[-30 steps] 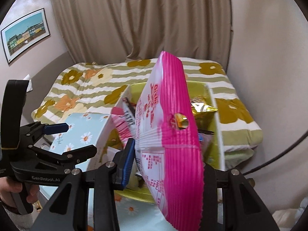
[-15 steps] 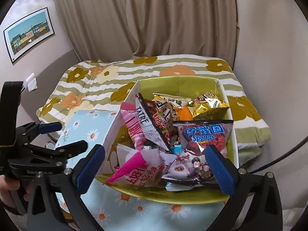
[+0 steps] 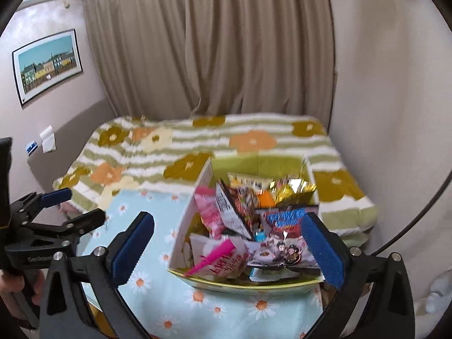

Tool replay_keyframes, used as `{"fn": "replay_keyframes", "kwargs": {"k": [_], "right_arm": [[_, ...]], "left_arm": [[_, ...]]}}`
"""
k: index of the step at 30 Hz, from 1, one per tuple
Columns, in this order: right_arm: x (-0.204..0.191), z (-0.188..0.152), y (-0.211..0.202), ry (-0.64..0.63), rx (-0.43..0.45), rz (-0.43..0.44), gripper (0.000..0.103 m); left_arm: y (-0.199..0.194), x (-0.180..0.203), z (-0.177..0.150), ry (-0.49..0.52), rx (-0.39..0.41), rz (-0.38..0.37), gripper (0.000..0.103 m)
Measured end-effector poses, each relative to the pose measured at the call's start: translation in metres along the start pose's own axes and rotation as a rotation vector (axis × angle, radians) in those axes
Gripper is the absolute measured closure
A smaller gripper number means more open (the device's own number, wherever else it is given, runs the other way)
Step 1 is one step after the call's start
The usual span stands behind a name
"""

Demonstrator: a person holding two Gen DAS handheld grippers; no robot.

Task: Organize snacks

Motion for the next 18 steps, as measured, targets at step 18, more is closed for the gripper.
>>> {"fn": "replay_keyframes", "kwargs": {"k": [18], "right_arm": [[-0.07, -0.057, -0.089, 0.011, 0.139, -0.148, 0.0]], "left_arm": [[-0.137, -0.064, -0.074, -0.059, 0.255, 0.09, 0.0]]}}
Point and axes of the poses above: each gripper's, at about its wrist camera, not at the fingertips, and y roughly the way its jaws point, x to its right, z to its top, the point moved 9 cm from there along y, roughly the way its jaws point, and after that the axes turned 9 degrees about -x, right-handed, at the moved point
